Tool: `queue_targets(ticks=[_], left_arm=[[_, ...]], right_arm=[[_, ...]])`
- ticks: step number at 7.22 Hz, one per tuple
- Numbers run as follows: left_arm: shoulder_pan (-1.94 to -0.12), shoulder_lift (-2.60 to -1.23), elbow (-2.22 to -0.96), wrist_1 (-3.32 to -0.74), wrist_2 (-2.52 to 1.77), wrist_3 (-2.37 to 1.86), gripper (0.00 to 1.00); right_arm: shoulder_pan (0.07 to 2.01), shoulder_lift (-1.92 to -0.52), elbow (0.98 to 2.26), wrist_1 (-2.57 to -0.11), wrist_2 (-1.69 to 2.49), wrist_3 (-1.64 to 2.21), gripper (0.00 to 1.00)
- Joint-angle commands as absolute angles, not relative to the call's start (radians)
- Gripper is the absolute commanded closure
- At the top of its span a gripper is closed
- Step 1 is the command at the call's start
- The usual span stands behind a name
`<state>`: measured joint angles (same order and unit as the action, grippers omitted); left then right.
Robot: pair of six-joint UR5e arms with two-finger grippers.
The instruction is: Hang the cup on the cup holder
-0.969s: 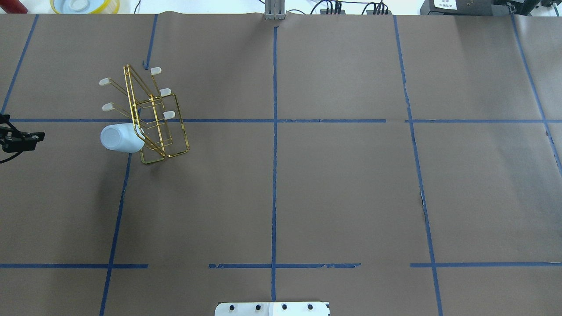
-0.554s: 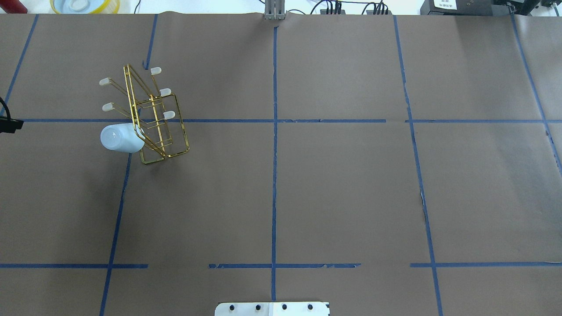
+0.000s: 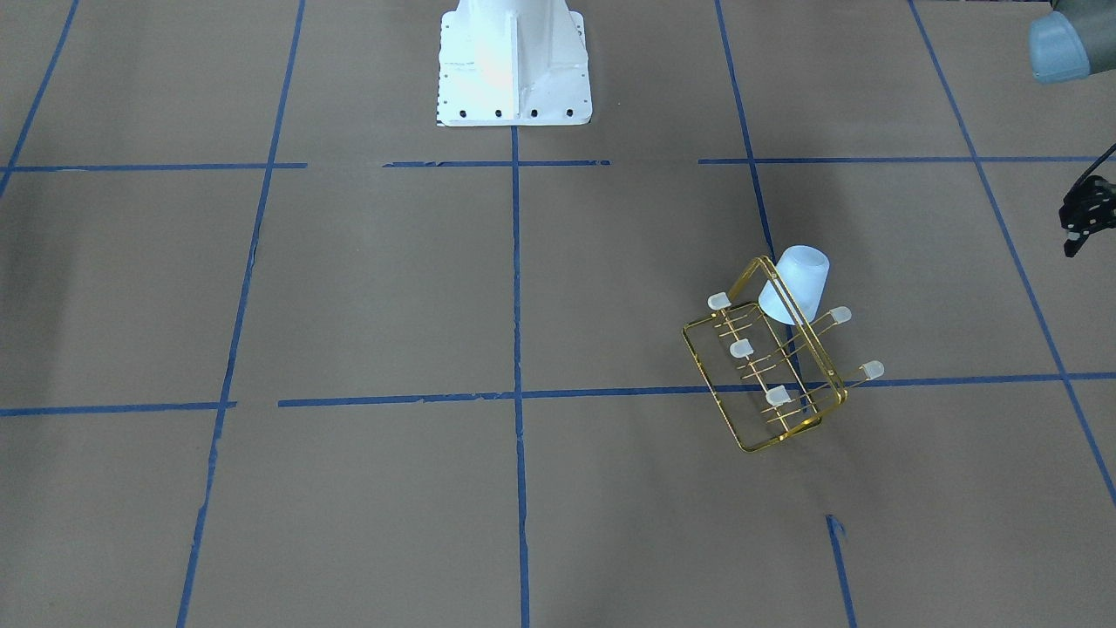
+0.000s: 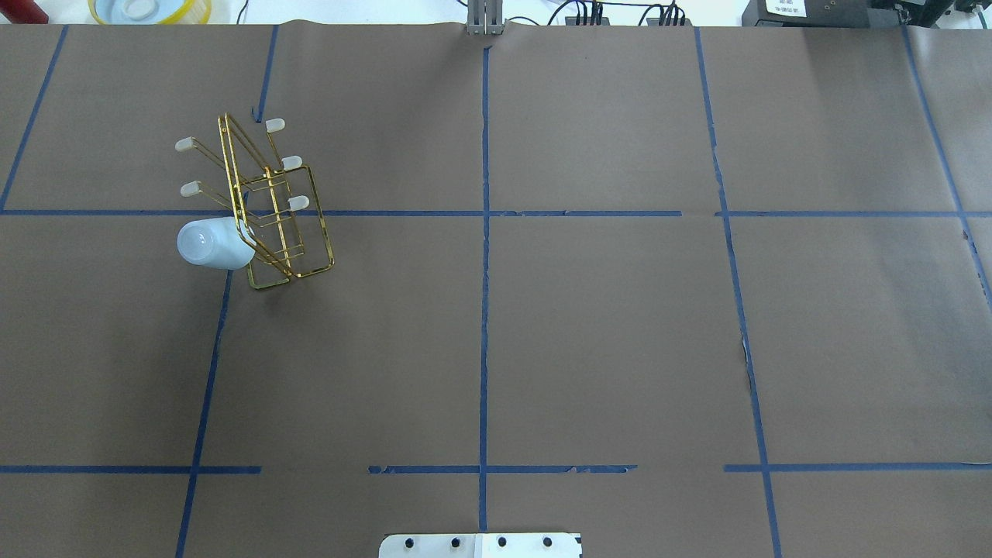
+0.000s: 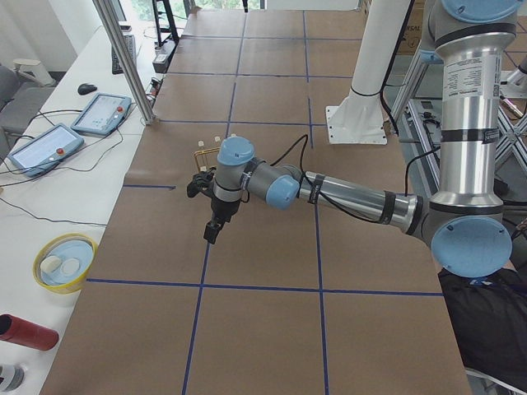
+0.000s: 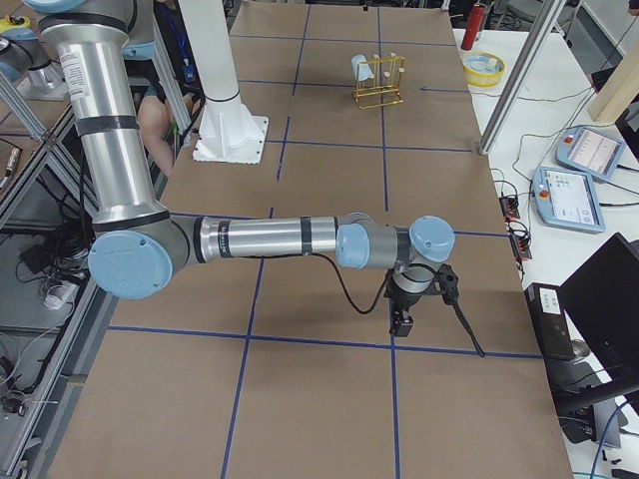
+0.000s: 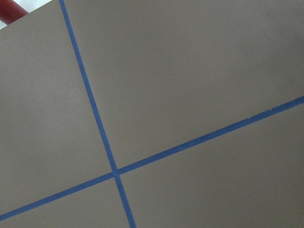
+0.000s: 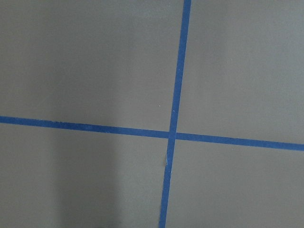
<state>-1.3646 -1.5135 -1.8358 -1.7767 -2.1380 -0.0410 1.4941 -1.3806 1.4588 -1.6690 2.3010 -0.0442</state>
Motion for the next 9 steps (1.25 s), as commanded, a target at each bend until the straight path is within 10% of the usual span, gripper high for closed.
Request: queue_targets(ticks=[1,9], left_arm=[[-1.507,-1.514,-1.798,-1.660,-2.283,0.087,0.00],[-1.595,-1.535,-1.690,-1.497,-2.395,0.087,0.00]], right_arm=[[1.494,-1.381,1.459,-1.669,2.301,-0.044,0.00],[1.494,-1.381,1.459,-1.669,2.301,-0.044,0.00]])
